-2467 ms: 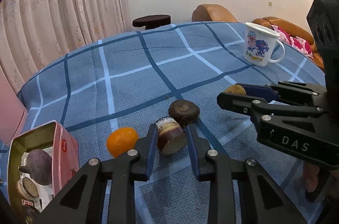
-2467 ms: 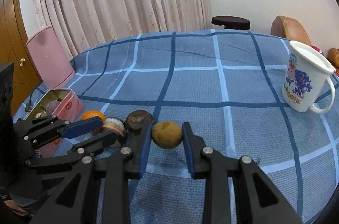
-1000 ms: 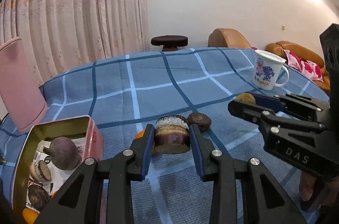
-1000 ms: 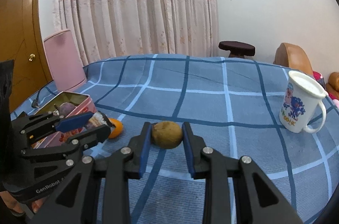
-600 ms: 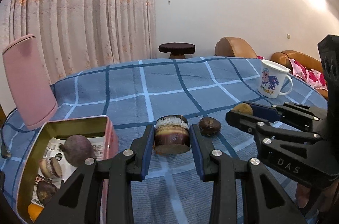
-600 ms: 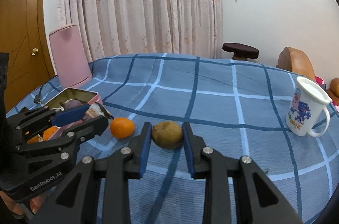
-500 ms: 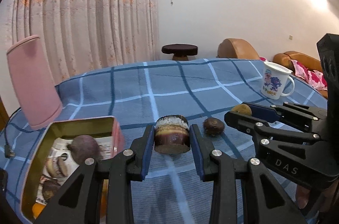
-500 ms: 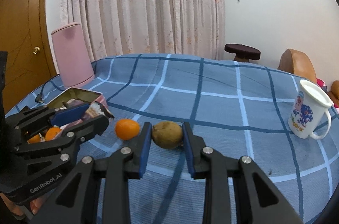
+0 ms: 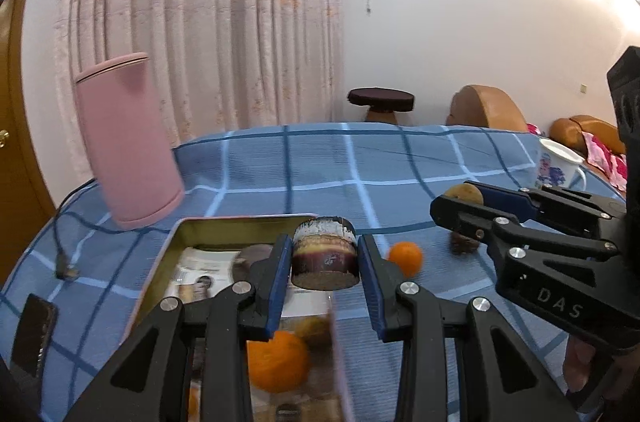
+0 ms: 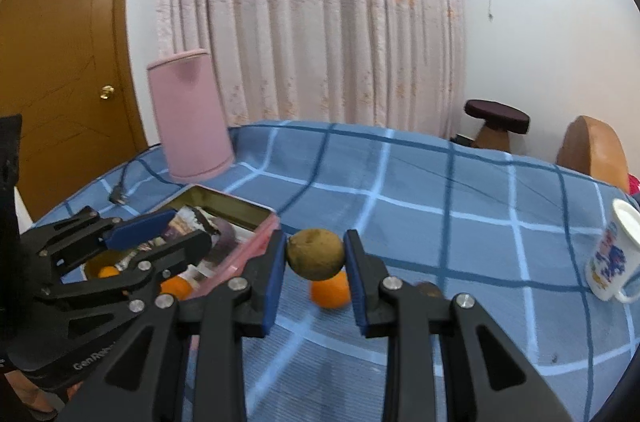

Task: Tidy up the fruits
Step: 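Carry the tuber slice and brown fruit with both grippers over the pink tin, then lower both grippers into the tin and open them to release the items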

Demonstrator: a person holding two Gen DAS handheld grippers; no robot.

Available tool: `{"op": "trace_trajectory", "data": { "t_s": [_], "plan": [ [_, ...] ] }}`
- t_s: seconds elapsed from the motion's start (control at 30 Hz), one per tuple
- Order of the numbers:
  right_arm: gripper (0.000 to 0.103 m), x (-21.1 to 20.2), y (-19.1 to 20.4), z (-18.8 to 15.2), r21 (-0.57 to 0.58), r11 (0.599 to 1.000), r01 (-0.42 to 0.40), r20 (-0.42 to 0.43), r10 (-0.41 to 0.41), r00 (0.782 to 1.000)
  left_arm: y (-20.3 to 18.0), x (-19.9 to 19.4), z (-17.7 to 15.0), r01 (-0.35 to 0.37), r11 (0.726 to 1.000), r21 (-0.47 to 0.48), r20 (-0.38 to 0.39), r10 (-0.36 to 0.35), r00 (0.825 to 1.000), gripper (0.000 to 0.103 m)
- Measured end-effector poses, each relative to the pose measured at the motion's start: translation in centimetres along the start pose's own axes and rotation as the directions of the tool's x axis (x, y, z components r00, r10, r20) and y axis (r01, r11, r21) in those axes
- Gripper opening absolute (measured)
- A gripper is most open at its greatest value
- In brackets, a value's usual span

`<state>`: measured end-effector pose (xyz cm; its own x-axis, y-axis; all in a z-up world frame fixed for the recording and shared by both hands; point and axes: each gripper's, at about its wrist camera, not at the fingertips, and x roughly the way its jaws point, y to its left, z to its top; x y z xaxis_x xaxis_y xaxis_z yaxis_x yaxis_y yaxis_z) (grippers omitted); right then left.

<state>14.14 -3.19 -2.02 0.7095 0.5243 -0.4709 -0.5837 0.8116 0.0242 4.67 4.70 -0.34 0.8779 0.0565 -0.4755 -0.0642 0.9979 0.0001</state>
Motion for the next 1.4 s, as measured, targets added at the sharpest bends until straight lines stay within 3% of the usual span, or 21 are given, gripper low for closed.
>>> {"op": "trace_trajectory", "data": {
  "t_s": [0.63, 1.4],
  "plan": [
    [0.032, 3.6, 6.3, 1.1, -0.083, 0.990, -0.112, -0.045, 0.109, 0.993, 6.6, -0.3, -1.0, -0.123, 0.990, -0.075, -0.040, 0.120, 0.992, 0.036],
    [0.032, 7.2, 8.8, -1.2, -0.097, 0.980, -0.175, -0.150, 0.159, 0.976, 8.9, 0.6, -2.6, -0.149, 0.983, -0.104, -0.101, 0.138, 0.985, 0.036]
  ]
}}
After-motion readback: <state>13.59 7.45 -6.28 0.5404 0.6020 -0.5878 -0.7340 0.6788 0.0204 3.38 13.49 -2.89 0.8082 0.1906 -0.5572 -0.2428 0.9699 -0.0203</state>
